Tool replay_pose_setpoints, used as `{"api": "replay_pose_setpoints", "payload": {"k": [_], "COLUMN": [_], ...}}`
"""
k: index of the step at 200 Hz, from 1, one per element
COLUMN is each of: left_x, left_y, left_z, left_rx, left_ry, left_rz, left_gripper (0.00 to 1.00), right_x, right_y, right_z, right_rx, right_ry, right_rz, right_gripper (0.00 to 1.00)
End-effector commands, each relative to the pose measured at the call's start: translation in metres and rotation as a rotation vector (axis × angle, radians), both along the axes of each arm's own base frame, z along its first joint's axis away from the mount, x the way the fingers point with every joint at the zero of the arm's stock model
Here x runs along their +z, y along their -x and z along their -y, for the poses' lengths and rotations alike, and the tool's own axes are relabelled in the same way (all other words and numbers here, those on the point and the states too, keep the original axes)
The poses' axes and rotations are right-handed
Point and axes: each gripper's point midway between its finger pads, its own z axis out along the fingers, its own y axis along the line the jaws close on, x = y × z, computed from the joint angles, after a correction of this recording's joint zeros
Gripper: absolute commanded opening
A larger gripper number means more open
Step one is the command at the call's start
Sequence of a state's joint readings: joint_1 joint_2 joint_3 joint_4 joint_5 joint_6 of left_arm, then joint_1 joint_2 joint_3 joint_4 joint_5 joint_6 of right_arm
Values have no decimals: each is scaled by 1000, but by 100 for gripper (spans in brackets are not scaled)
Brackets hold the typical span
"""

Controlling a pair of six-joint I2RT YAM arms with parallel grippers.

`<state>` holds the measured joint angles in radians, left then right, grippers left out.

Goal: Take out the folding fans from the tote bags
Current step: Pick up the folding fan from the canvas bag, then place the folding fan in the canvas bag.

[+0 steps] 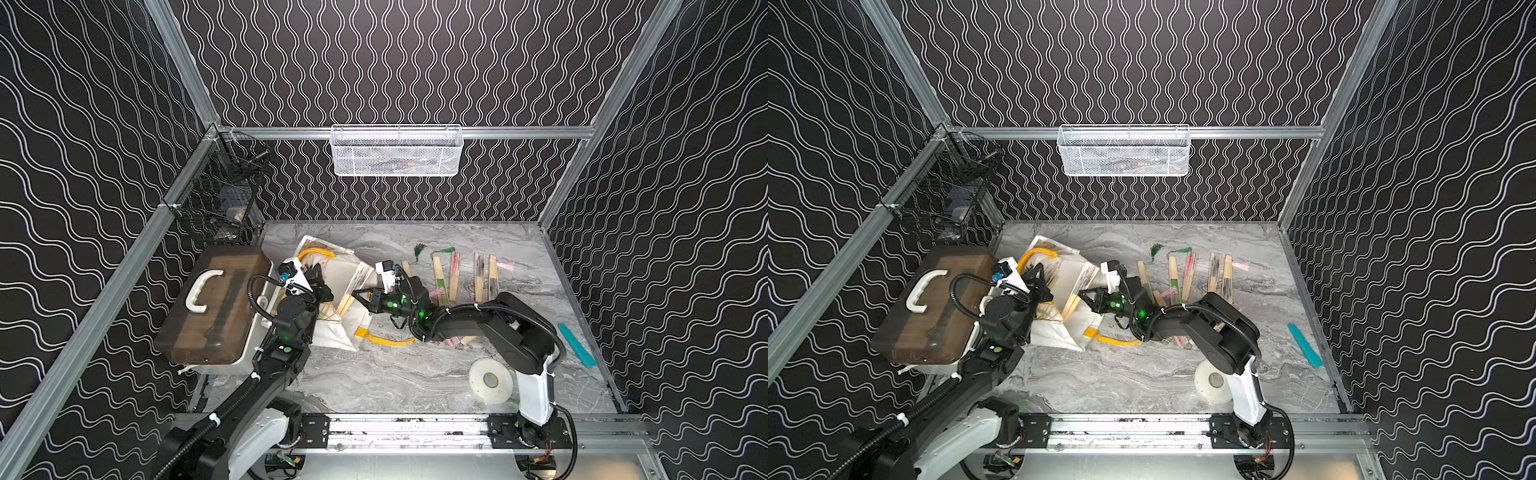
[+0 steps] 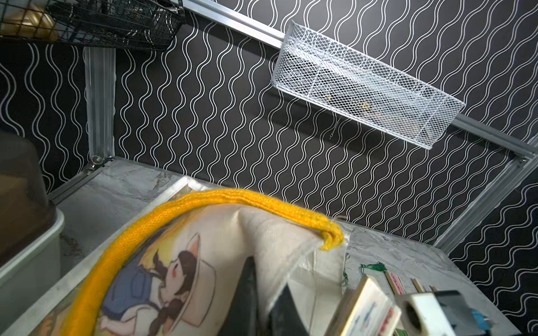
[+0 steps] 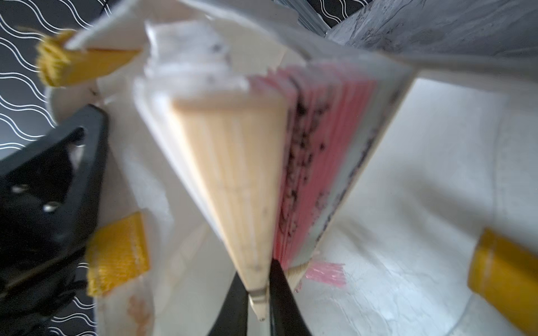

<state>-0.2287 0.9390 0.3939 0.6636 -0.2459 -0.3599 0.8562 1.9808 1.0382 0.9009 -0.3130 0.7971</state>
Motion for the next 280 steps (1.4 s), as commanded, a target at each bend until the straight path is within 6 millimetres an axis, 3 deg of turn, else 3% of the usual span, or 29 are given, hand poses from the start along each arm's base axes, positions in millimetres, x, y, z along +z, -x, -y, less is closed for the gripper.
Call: {"api": "replay_pose_setpoints", "payload": {"k": [1,100,137,200,214,217,251,280], "left_x": [23,8,9,9,10,10,11,4], "left_y": [-1,-5,-9,-17,-17,-17,-12,-8], "left_z": [4,0,8,32,34,34,32,31], "left_rx": [-32,-8,-49,-177,-190,-191,-187,-184], "left_ry": [10,13,39,119,130,131,129,134], "left_rz": [94,25,27,15,20,19,20,10], "left_gripper": [0,0,0,0,0,0,0,0], "right_x": [22,59,40,-19,-17,-30,-76,-93], "right_y": [-3,-23,-14,-3,-9,-10,-26,-33], "right_z": [10,85,63,2,-12,-14,-16,-14], "right_rx": [-34,-114,-21,79,90,92,38,20], "right_ry": [17,24,30,159,145,162,247,272], "right_rz": [90,34,-11,-30,-33,-52,-134,-165], "right_gripper": [15,13,13,13,13,13,19,26]}}
